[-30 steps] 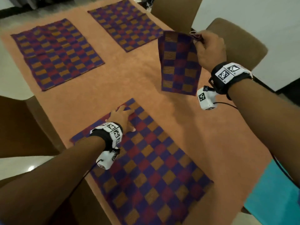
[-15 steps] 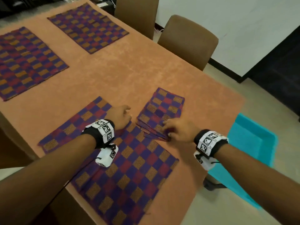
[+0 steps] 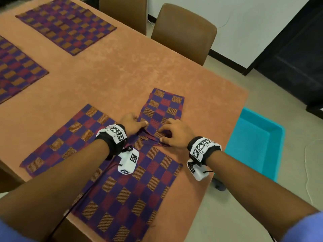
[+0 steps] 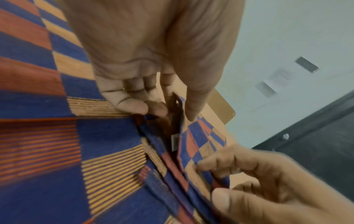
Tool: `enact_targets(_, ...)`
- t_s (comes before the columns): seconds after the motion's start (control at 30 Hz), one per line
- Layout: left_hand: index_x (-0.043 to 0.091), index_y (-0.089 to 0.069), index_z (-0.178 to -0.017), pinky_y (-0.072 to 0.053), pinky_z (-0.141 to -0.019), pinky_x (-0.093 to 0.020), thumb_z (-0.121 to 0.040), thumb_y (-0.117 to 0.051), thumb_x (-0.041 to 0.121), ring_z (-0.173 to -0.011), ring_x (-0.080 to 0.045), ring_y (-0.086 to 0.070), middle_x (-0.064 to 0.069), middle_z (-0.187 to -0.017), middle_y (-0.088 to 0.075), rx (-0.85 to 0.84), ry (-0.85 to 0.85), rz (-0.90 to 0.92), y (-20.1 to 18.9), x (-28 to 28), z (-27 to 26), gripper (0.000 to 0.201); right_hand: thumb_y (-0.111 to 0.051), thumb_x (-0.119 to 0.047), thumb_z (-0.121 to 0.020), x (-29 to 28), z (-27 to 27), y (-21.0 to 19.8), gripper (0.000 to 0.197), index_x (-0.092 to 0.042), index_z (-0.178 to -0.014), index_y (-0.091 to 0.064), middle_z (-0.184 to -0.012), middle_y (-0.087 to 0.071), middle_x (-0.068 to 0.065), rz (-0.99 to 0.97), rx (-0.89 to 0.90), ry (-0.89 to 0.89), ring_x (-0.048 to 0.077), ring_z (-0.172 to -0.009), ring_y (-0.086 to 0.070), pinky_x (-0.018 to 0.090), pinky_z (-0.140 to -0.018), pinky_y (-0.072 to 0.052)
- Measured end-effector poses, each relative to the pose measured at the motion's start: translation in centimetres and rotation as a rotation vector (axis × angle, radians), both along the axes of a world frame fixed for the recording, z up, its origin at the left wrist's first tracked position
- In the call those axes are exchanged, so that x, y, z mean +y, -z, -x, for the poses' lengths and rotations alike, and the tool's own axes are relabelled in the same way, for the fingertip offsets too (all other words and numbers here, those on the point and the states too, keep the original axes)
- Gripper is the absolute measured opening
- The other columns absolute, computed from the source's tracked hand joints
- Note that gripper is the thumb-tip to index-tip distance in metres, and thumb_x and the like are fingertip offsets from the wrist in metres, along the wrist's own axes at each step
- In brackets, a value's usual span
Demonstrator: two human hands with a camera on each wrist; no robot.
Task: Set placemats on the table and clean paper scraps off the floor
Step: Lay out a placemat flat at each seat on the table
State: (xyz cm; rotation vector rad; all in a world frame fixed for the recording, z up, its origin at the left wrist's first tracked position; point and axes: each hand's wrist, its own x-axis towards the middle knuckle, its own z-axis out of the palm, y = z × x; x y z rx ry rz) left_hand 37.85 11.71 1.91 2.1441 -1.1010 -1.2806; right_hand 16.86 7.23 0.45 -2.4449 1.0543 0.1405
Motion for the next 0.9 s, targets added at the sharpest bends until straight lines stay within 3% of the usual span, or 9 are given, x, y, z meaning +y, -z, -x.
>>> enact_targets(0.07, 0.012, -0.055, -0.083, -0.043, -0.052, -0.024, -0.090, -0.064, 0.026, -0.063, -0.016, -0.057, -0.002, -0.071, -0.059, 0.071, -0.005, 0.032, -0.6, -0.4, 0.5, 0.019, -0.060, -0.061, -0.082, 0.5, 0.1, 0.2, 0.052, -0.032, -0.126, -0.058, -0.116, -0.056, -0.004, 0.023, -0.022, 0.034, 0.021, -0.098, -0.053, 0.037, -0.083, -0.045)
enact_targets(0.17, 0.009, -0.053, -0.106, -0.053, -0.055, -0.028, -0.094, -0.059, 0.017, -0.066, -0.018, -0.060, -0.003, -0.075, -0.066, 0.271, -0.060, 0.081, -2.1, -1.0, 1.6, 0.015, -0.053, -0.075, -0.074, 1.2, 0.0, 0.4, 0.073, -0.031, -0.132, -0.051, -0.115, -0.059, -0.003, 0.048, -0.134, 0.140, 0.020, -0.099, -0.057, 0.040, -0.086, -0.047)
enact_targets(0.27, 0.019, -0.057, -0.085, -0.044, -0.054, -0.025, -0.095, -0.058, 0.018, -0.060, -0.011, -0.055, 0.003, -0.068, -0.065, 0.359, -0.094, 0.163, -4.4, -1.9, 2.5, 0.010, -0.056, -0.076, -0.072, 1.5, -0.4, -0.3, 0.084, -0.027, -0.140, -0.043, -0.121, -0.058, -0.001, 0.082, -0.236, 0.283, 0.019, -0.105, -0.057, 0.039, -0.088, -0.049)
enact_targets(0.4, 0.019, -0.055, -0.076, -0.043, -0.050, -0.024, -0.095, -0.057, 0.016, -0.057, -0.011, -0.056, -0.005, -0.073, -0.063, 0.389, -0.057, 0.275, -7.6, -3.6, 3.3, 0.019, -0.065, -0.039, -0.075, 1.1, -0.9, -1.9, 0.061, -0.022, -0.133, -0.052, -0.120, -0.061, 0.003, 0.115, -0.342, 0.426, 0.024, -0.106, -0.059, 0.035, -0.085, -0.049)
enact_targets(0.5, 0.018, -0.056, -0.074, -0.049, -0.057, -0.027, -0.094, -0.058, 0.014, -0.064, -0.016, -0.059, -0.007, -0.076, -0.063, 0.368, -0.078, 0.360, -9.7, -4.9, 2.8, 0.020, -0.063, -0.024, -0.075, -0.4, -0.5, -4.0, 0.039, -0.028, -0.113, -0.066, -0.103, -0.070, -0.001, 0.129, -0.331, 0.582, 0.023, -0.094, -0.065, 0.025, -0.068, -0.043)
enact_targets(0.6, 0.023, -0.052, -0.070, -0.043, -0.050, -0.018, -0.094, -0.058, 0.017, -0.056, -0.004, -0.057, 0.006, -0.063, -0.062, 0.341, -0.119, 0.416, -11.1, -5.8, 1.1, 0.025, -0.062, -0.026, -0.079, -2.9, 0.4, -6.8, 0.024, -0.028, -0.101, -0.071, -0.089, -0.073, 0.001, 0.191, -0.324, 0.735, 0.027, -0.086, -0.067, 0.024, -0.063, -0.039)
enact_targets(0.7, 0.022, -0.052, -0.072, -0.043, -0.059, -0.021, -0.092, -0.060, 0.019, -0.065, -0.004, -0.061, 0.010, -0.066, -0.062, 0.341, -0.190, 0.470, -12.2, -6.5, -1.2, 0.022, -0.064, -0.027, -0.078, -5.8, 1.0, -9.8, 0.018, -0.029, -0.094, -0.072, -0.085, -0.073, -0.003, 0.274, -0.425, 0.827, 0.025, -0.084, -0.066, 0.027, -0.065, -0.046)
enact_targets(0.8, 0.024, -0.058, -0.072, -0.042, -0.066, -0.026, -0.088, -0.064, 0.023, -0.083, -0.014, -0.061, 0.002, -0.080, -0.061, 0.311, -0.244, 0.557, -12.7, -7.1, -3.6, 0.017, -0.065, -0.023, -0.078, -8.3, 1.4, -11.8, 0.014, -0.025, -0.090, -0.072, -0.082, -0.072, -0.005, 0.307, -0.369, 0.750, 0.020, -0.081, -0.065, 0.023, -0.063, -0.038)
enact_targets(0.9, 0.025, -0.062, -0.072, -0.044, -0.062, -0.026, -0.086, -0.065, 0.024, -0.076, -0.013, -0.059, 0.001, -0.077, -0.061, 0.243, -0.268, 0.596, -12.6, -7.5, -5.5, 0.014, -0.065, -0.027, -0.082, -9.7, 1.5, -13.1, 0.017, -0.023, -0.096, -0.074, -0.090, -0.073, 0.001, 0.247, -0.145, 0.568, 0.020, -0.076, -0.057, 0.023, -0.065, -0.034)
